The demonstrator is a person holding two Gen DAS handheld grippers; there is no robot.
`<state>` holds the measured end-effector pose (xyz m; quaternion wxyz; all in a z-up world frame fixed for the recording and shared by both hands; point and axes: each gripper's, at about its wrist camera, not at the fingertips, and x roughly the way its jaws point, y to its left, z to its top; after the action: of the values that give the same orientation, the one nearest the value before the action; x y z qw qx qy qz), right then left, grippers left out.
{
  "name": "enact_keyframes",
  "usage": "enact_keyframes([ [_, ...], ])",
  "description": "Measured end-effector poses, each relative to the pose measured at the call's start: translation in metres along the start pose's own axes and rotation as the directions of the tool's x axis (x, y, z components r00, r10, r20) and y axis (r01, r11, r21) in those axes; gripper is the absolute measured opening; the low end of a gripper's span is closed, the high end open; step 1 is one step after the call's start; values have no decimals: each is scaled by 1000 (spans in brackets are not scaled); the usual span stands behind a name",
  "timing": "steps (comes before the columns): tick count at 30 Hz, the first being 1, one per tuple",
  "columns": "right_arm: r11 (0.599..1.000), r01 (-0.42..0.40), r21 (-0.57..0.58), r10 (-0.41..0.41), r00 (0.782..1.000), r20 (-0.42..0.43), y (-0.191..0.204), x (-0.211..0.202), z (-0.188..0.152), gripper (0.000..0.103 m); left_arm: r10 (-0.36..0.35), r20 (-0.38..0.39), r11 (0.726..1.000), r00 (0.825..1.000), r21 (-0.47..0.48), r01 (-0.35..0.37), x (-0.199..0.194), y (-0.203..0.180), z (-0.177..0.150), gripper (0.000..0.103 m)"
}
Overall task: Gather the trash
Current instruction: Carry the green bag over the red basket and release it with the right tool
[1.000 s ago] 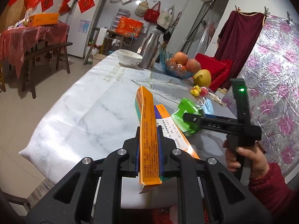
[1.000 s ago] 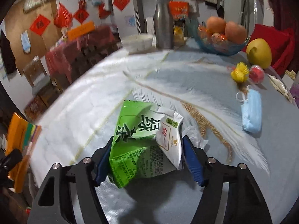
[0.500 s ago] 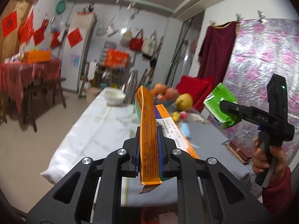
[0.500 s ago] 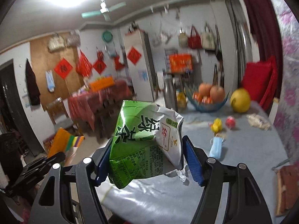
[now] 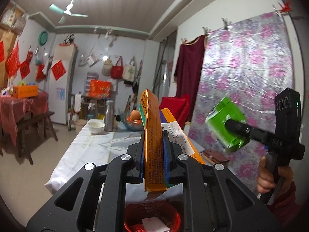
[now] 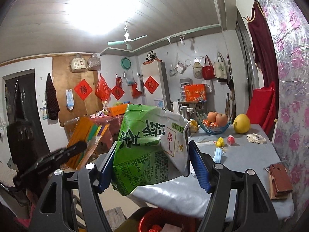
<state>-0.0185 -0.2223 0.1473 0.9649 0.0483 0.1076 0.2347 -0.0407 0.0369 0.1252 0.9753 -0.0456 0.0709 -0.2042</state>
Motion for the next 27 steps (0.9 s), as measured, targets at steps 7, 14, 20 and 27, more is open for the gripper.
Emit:
enact_keyframes([
  [7, 999, 17, 47, -10, 991, -133, -16, 27, -48, 70, -27, -117, 1000, 993, -3, 26, 33, -7, -33, 17],
  [14, 993, 35, 114, 4, 944, -331, -35, 75, -108, 70, -9, -250, 997, 968, -79, -11, 67, 22, -78, 17],
  [20, 997, 32, 73, 12, 843, -537, -20, 123, -172, 70, -4, -292, 992, 957, -120, -32, 71, 45, -103, 17],
  [27, 999, 32, -4, -24, 665, -747, -11, 191, -251, 70, -13, -421, 987, 907, -152, -56, 86, 64, -151, 17],
])
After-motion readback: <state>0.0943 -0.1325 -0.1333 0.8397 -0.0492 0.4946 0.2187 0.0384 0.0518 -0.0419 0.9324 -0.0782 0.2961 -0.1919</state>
